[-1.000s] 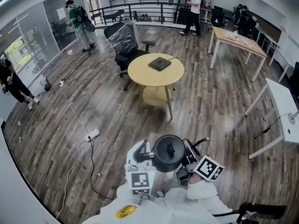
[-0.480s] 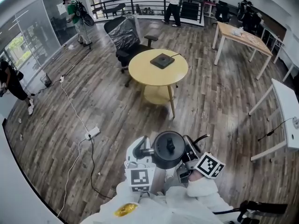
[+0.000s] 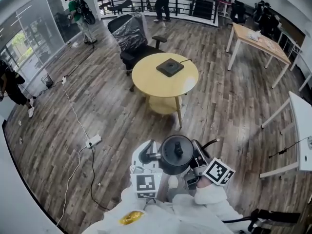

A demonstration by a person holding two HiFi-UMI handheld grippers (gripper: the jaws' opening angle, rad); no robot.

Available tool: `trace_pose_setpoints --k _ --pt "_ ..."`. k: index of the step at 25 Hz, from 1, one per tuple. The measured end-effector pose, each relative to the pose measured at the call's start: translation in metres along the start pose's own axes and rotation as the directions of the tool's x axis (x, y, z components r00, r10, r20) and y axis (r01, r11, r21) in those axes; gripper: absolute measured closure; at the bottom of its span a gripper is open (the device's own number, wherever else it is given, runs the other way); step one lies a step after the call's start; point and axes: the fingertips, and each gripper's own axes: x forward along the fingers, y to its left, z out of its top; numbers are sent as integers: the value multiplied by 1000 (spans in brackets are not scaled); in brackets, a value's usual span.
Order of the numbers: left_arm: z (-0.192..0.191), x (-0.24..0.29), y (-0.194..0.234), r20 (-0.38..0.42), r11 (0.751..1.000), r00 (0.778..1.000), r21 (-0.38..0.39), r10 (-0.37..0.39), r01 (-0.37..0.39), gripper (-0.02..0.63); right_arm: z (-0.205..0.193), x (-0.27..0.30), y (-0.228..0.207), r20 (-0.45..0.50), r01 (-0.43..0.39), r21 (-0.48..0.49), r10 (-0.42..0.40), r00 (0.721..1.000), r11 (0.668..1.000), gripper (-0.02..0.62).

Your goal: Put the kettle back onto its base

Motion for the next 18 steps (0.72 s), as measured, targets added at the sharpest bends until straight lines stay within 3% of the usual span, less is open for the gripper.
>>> trace_pose_setpoints --k 9,18 --pt "16 99 -8 16 1000 1000 -5 2 -2 607 72 62 -35 3 1 -14 -1 1000 1000 531" --pt "17 163 -2 4 1000 1000 -10 27 -27 607 108 115 -58 -25 -12 -15 12 1000 1000 531"
